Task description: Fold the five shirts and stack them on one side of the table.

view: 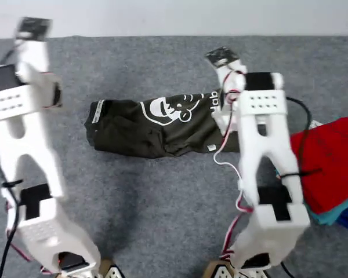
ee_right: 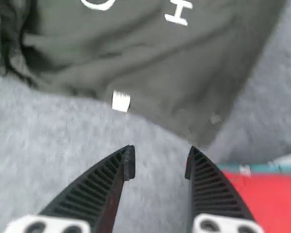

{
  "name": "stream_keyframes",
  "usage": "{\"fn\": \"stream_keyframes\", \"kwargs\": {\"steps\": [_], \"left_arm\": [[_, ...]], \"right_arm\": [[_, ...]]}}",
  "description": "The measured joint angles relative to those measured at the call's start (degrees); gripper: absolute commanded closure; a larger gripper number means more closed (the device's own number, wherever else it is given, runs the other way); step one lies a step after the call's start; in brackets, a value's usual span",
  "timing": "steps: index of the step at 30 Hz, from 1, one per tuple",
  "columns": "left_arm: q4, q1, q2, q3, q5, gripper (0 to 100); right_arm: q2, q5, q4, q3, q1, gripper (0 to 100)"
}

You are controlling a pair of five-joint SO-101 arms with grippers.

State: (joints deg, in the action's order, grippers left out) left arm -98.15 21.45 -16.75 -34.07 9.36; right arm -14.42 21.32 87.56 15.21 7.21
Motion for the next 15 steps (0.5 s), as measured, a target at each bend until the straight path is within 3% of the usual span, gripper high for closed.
{"fn": "stream_keyframes", "kwargs": {"steps": [5,15], "left_arm": [[-0.35,7.30,0.09,0.00,0.00,92],[-0.35,11.08,0.09,0.00,1.23,92]], "right_arm": [[-9.58,0.00,-4.92,0.00,2.20,98.7],[-19.25,-0.09,-8.79,0.18,2.02,98.7]]}}
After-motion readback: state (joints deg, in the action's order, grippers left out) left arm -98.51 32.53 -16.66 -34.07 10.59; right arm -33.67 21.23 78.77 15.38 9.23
